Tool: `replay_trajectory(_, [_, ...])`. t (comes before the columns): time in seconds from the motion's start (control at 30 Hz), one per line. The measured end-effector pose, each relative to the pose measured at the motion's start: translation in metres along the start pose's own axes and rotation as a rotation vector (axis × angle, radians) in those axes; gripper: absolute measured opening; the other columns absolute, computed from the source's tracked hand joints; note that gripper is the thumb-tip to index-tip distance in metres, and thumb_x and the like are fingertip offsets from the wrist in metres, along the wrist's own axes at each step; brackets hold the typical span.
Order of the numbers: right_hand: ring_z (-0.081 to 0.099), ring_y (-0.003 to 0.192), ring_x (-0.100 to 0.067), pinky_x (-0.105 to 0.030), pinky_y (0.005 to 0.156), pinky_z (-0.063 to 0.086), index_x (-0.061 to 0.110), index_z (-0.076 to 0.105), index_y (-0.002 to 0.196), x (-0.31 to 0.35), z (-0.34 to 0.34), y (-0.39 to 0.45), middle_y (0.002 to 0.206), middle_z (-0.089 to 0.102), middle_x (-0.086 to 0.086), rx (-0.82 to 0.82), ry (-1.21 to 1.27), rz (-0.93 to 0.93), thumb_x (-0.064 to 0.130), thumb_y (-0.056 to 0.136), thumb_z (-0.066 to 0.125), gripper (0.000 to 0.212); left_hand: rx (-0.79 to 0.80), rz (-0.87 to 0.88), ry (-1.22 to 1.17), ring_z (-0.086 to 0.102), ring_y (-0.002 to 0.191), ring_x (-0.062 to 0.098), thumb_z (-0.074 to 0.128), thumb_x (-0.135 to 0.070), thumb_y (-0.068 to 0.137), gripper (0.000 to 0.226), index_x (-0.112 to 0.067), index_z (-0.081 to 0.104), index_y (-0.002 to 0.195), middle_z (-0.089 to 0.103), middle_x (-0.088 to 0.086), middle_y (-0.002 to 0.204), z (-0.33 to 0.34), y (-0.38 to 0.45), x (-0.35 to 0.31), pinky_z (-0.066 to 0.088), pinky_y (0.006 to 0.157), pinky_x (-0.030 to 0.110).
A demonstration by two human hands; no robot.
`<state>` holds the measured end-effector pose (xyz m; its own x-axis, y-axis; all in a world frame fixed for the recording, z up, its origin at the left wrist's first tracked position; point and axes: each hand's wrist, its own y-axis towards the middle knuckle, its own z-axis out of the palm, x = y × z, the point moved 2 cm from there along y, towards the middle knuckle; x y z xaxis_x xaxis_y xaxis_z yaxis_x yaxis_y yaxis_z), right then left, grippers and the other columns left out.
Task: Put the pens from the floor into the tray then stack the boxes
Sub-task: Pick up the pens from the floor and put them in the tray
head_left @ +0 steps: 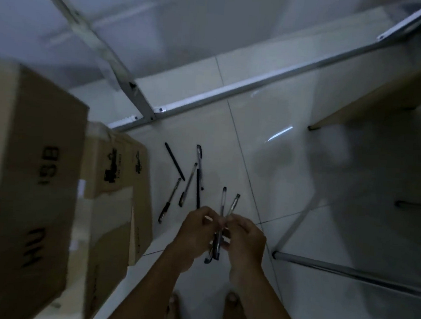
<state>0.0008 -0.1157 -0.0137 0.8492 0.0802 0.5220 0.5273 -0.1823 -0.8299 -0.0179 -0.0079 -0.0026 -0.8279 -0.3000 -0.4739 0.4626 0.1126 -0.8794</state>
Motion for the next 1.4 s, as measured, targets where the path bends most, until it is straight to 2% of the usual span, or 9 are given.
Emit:
replay_trajectory(0.17, [0.071, 0.082, -0.020, -0.036, 0.070, 0.060, 0.027, 0.073, 0.084, 0.075, -0.013, -0.086, 0.090, 0.074, -0.003, 0.141, -0.024, -0.128, 0.011, 0.086, 0.066, 0.018, -0.052, 0.139, -0.007, 0.069, 0.061, 0.022, 0.063, -0.014, 0.089, 0.015, 0.000, 0.062, 0.086, 0.066, 0.017, 0.076, 0.005, -0.094, -0.066, 0.059, 0.059, 0.032])
replay_trajectory(0.33, [0.072, 0.077, -0.009, -0.018, 0.062, 0.055, 0.037, 0.075, 0.081, 0.154, -0.034, -0.171, 0.078, 0.075, 0.010, 0.302, -0.004, -0.253, 0.007, 0.087, 0.063, 0.033, -0.062, 0.235, -0.025, 0.071, 0.068, 0.023, 0.067, -0.016, 0.086, 0.011, -0.006, 0.067, 0.080, 0.071, 0.016, 0.080, 0.008, -0.184, -0.139, 0.058, 0.062, 0.031])
replay_trajectory(0.5, [0.070, 0.084, -0.021, -0.020, 0.063, 0.056, 0.022, 0.071, 0.091, 0.215, -0.061, -0.238, 0.096, 0.068, -0.010, 0.226, 0.116, -0.349, 0.006, 0.083, 0.069, 0.018, -0.051, 0.294, -0.085, 0.073, 0.074, 0.027, 0.070, -0.015, 0.083, 0.011, -0.006, 0.074, 0.089, 0.075, 0.017, 0.085, 0.021, -0.257, -0.195, 0.059, 0.062, 0.028])
replay_trajectory(0.63, [0.071, 0.076, -0.025, -0.028, 0.064, 0.059, 0.011, 0.069, 0.079, 0.251, -0.083, -0.276, 0.076, 0.073, -0.009, 0.176, 0.159, -0.407, 0.019, 0.078, 0.076, 0.011, -0.059, 0.335, -0.123, 0.074, 0.080, 0.026, 0.070, -0.015, 0.083, 0.011, -0.009, 0.074, 0.091, 0.076, 0.013, 0.086, 0.041, -0.294, -0.235, 0.060, 0.072, 0.034])
replay_trajectory(0.73, [0.072, 0.078, -0.020, -0.028, 0.060, 0.059, 0.021, 0.073, 0.085, 0.272, -0.100, -0.299, 0.081, 0.075, -0.004, 0.185, 0.186, -0.430, 0.022, 0.084, 0.070, 0.004, -0.121, 0.413, -0.136, 0.073, 0.083, 0.025, 0.071, -0.017, 0.082, 0.018, -0.010, 0.073, 0.099, 0.076, 0.011, 0.090, 0.063, -0.314, -0.261, 0.059, 0.079, 0.037])
replay_trajectory(0.9, [0.070, 0.087, -0.012, -0.034, 0.070, 0.061, 0.027, 0.067, 0.116, 0.321, -0.137, -0.335, 0.102, 0.071, 0.005, 0.144, 0.172, -0.516, 0.021, 0.090, 0.062, 0.028, -0.203, 0.535, -0.189, 0.074, 0.083, 0.020, 0.071, -0.020, 0.082, 0.014, -0.017, 0.072, 0.095, 0.076, 0.005, 0.090, 0.115, -0.357, -0.297, 0.059, 0.076, 0.032])
replay_trajectory(1.07, [0.067, 0.080, 0.004, -0.021, 0.067, 0.059, 0.067, 0.059, 0.069, 0.387, -0.187, -0.362, 0.076, 0.065, 0.041, 0.143, 0.050, -0.692, 0.021, 0.090, 0.062, 0.050, -0.211, 0.690, -0.149, 0.073, 0.070, 0.010, 0.071, -0.018, 0.082, 0.006, -0.024, 0.072, 0.083, 0.075, -0.004, 0.075, 0.175, -0.392, -0.346, 0.057, 0.059, 0.020])
replay_trajectory(1.27, [0.070, 0.066, -0.003, -0.023, 0.063, 0.060, 0.025, 0.071, 0.109, 0.434, -0.258, -0.348, 0.080, 0.071, 0.016, -0.034, 0.050, -0.735, 0.017, 0.086, 0.068, 0.025, -0.174, 0.690, -0.119, 0.069, 0.064, 0.010, 0.073, -0.012, 0.078, 0.015, -0.024, 0.065, 0.073, 0.072, -0.004, 0.069, 0.248, -0.401, -0.387, 0.059, 0.067, 0.028])
replay_trajectory(1.4, [0.072, 0.067, -0.010, -0.037, 0.069, 0.061, 0.025, 0.075, 0.101, 0.450, -0.301, -0.329, 0.075, 0.074, 0.009, -0.102, 0.001, -0.739, 0.017, 0.084, 0.069, 0.019, -0.108, 0.658, -0.092, 0.068, 0.073, 0.015, 0.074, -0.016, 0.079, 0.006, -0.016, 0.067, 0.080, 0.070, 0.002, 0.077, 0.297, -0.396, -0.398, 0.058, 0.074, 0.033])
